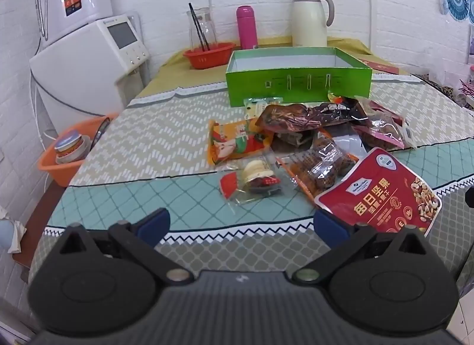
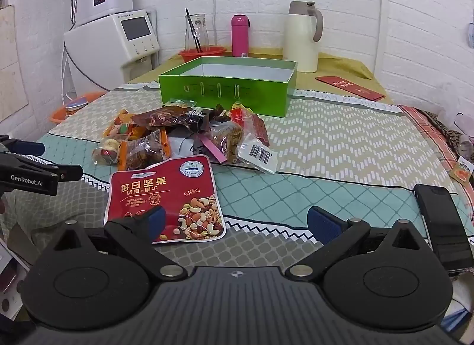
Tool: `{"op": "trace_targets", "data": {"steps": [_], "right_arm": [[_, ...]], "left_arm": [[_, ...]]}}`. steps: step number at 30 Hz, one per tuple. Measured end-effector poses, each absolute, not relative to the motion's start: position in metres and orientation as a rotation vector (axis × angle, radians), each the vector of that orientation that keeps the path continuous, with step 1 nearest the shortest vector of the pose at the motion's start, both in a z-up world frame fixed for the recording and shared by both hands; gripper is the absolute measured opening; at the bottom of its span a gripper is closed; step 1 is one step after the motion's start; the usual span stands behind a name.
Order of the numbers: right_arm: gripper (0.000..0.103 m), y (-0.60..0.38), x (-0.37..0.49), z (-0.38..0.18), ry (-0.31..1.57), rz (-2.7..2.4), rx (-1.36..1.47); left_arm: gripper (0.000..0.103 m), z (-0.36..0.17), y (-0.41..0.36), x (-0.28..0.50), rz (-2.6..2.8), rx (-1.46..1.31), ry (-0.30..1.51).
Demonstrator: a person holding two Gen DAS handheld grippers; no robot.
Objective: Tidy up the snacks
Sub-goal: 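Move the left tool toward the red nut bag on the snack pile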
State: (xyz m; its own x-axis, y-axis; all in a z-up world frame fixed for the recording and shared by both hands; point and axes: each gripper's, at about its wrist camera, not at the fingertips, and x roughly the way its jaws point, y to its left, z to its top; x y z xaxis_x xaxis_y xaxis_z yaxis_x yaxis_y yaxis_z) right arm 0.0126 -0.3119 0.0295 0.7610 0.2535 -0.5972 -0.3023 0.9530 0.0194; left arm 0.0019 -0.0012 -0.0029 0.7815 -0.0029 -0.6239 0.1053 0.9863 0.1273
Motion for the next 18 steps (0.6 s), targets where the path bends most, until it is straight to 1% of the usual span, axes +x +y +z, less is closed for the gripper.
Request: {"op": "trace_targets", "data": {"steps": [3, 5, 10, 18], "right_arm": [[0.103, -0.3078, 0.0130, 0.0284, 0.647, 0.301, -0.090], [0.103, -0.3102, 0.0145, 0.0273, 0.648, 0.312, -0.047], [0.103, -0.3127, 0.0152, 0.0330, 0.658, 0.323, -0.053], [0.103, -0.3035, 0.0151, 0.0260, 0.657, 0.335, -0.061]], "left_arm": [[0.103, -0.0004, -0.0012, -0.0035, -0.051, 0.145, 0.652], [0.103, 0.0007, -0.0019, -0.0038, -0.052, 0.142, 0.659], [0.103, -0.0025, -0.0020, -0.0011, -0.044, 0.126, 0.674], [0.103, -0.0026, -0.0009, -0.0009, -0.047, 0.118, 0.677]]}}
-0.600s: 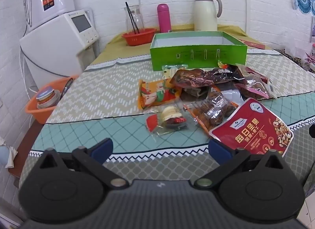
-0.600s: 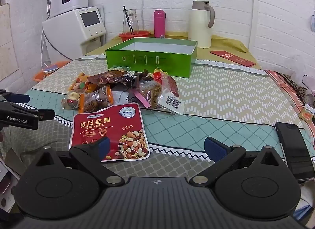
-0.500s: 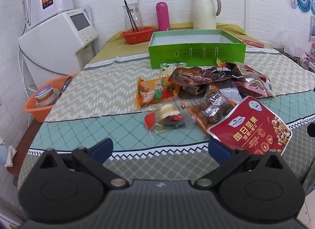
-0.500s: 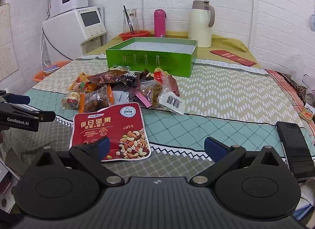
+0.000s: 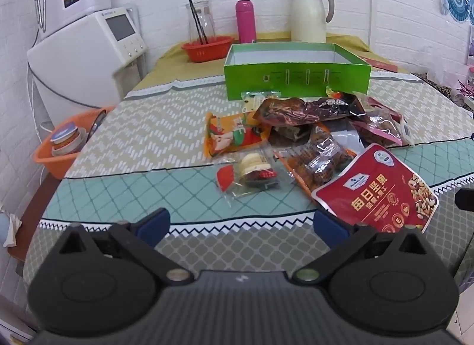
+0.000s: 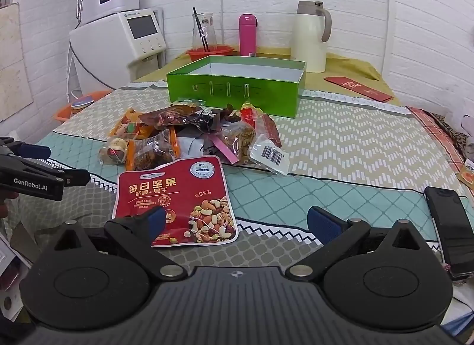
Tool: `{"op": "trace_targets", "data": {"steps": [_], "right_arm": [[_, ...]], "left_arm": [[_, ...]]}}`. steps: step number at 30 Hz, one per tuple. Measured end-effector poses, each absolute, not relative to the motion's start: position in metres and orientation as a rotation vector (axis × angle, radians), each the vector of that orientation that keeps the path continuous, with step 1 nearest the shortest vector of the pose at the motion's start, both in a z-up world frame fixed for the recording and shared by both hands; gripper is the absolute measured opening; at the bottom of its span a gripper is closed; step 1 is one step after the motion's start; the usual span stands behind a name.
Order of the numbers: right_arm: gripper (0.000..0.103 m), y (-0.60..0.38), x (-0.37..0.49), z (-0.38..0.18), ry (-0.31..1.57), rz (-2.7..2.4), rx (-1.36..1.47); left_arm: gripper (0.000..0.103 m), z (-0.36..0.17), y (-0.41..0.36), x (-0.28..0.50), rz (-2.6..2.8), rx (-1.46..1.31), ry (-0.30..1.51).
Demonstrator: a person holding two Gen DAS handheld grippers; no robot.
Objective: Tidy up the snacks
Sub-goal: 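Move the left tool toward the red nut bag on the snack pile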
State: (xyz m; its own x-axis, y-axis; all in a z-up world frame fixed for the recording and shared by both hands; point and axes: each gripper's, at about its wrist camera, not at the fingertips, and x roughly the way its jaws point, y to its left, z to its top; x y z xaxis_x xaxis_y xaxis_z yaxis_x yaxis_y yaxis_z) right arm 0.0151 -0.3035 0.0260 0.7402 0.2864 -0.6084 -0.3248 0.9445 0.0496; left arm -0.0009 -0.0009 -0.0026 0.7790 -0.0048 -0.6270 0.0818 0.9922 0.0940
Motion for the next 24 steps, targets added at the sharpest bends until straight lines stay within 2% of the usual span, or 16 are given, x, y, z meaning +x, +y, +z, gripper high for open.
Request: {"op": "trace_targets", "data": {"steps": [24], "right_arm": [[0.103, -0.2989, 0.0160, 0.0250, 0.651, 0.352, -0.050]], "left_arm": [[0.103, -0.0038, -0.0010, -0.0020, -0.048, 0.101, 0.682]]}}
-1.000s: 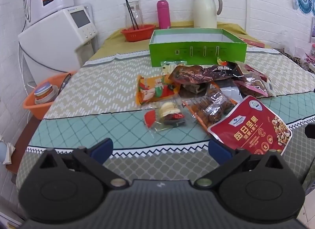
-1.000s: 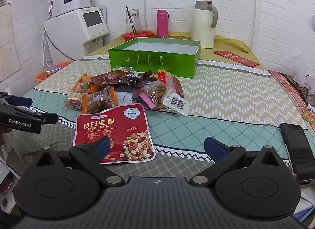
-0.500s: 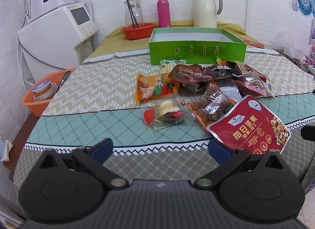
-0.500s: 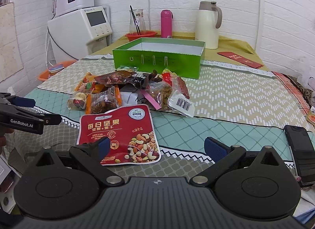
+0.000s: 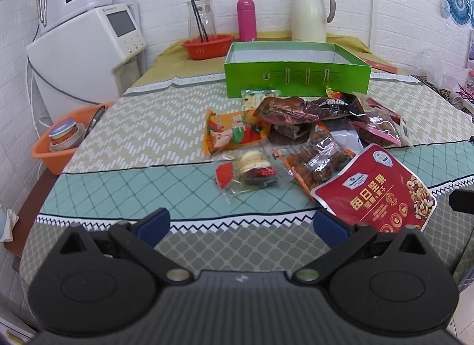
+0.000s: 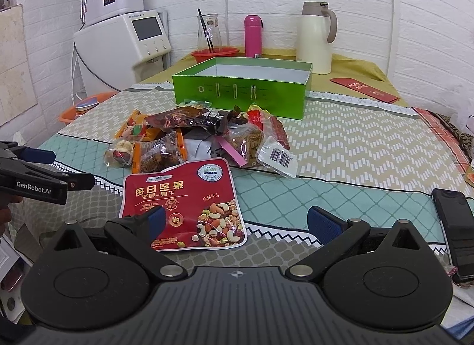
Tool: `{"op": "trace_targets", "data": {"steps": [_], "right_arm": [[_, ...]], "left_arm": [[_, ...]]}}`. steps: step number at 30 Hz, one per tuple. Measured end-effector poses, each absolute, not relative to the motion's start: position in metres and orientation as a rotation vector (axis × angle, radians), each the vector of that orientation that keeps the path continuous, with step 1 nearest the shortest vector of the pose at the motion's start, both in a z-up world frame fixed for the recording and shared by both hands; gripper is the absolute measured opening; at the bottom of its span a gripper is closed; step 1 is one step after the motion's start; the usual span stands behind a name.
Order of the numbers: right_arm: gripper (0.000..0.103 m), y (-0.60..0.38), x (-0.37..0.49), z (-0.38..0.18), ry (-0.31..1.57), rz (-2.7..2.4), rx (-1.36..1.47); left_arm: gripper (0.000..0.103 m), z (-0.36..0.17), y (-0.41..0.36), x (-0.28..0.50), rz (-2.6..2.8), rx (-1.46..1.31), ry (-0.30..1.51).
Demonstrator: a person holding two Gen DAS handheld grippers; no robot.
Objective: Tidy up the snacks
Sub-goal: 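Move the left tool toward the red nut bag on the snack pile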
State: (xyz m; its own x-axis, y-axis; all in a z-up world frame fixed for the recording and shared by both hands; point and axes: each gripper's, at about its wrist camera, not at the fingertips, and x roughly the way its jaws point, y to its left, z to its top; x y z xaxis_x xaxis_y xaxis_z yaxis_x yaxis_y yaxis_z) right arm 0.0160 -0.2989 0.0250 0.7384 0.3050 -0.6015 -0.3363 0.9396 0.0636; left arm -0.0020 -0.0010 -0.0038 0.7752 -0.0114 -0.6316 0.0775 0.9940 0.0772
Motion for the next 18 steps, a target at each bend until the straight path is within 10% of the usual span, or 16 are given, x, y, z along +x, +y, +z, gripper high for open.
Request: {"op": "trace_targets", "data": {"steps": [18], "right_arm": [[0.103, -0.2985, 0.0190, 0.0199, 0.665, 0.356, -0.034]], "left_arm": [[0.103, -0.0033, -0.0022, -0.0023, -0.053, 0.098, 0.682]]}}
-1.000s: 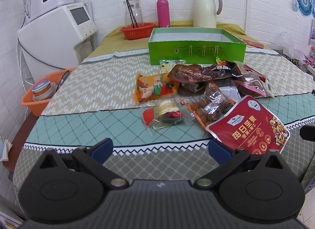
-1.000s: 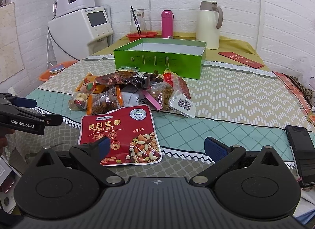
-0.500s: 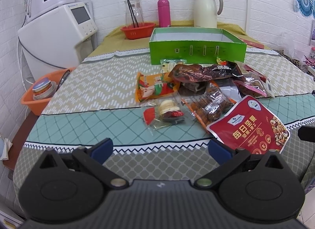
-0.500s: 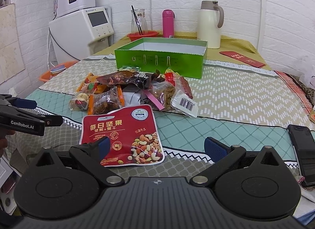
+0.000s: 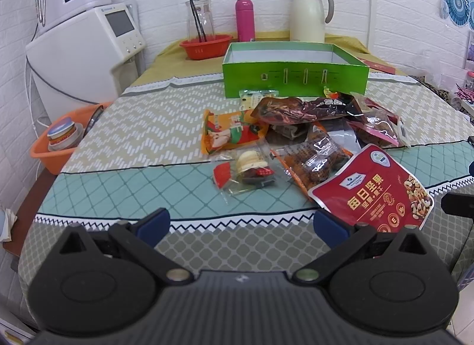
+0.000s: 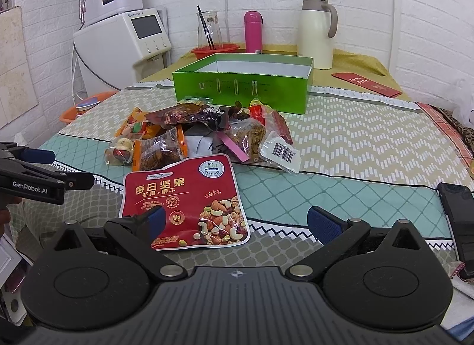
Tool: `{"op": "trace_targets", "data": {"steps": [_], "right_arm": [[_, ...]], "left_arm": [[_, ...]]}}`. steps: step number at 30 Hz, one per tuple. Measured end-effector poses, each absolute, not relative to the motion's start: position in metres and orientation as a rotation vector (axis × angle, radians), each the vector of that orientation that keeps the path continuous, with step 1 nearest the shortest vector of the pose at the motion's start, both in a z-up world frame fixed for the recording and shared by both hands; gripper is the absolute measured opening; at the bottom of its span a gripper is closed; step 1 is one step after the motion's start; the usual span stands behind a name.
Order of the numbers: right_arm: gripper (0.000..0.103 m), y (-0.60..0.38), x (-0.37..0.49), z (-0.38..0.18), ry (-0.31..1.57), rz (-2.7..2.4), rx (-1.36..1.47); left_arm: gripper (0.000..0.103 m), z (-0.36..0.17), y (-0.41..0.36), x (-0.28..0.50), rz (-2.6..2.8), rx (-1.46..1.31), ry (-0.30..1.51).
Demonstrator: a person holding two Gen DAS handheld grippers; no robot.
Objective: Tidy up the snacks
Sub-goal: 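Move the left tool toward the red nut bag on the snack pile, then grasp the red nut bag with the left gripper and lift it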
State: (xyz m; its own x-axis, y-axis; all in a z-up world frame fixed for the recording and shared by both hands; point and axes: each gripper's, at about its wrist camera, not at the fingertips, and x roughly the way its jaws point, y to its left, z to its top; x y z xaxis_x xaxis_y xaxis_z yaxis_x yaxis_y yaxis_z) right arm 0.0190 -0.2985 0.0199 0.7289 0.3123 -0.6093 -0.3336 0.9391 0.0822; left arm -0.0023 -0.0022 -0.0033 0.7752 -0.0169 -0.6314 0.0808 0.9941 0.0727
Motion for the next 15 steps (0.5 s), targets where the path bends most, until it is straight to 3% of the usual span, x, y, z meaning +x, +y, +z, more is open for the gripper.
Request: {"op": "trace_targets", "data": {"steps": [15], "right_arm": [[0.103, -0.3006, 0.0234, 0.0138, 0.647, 0.419, -0.021]], "left_arm": [[0.103, 0.0011, 0.0006, -0.0088, -0.142, 0.065, 0.635]]}}
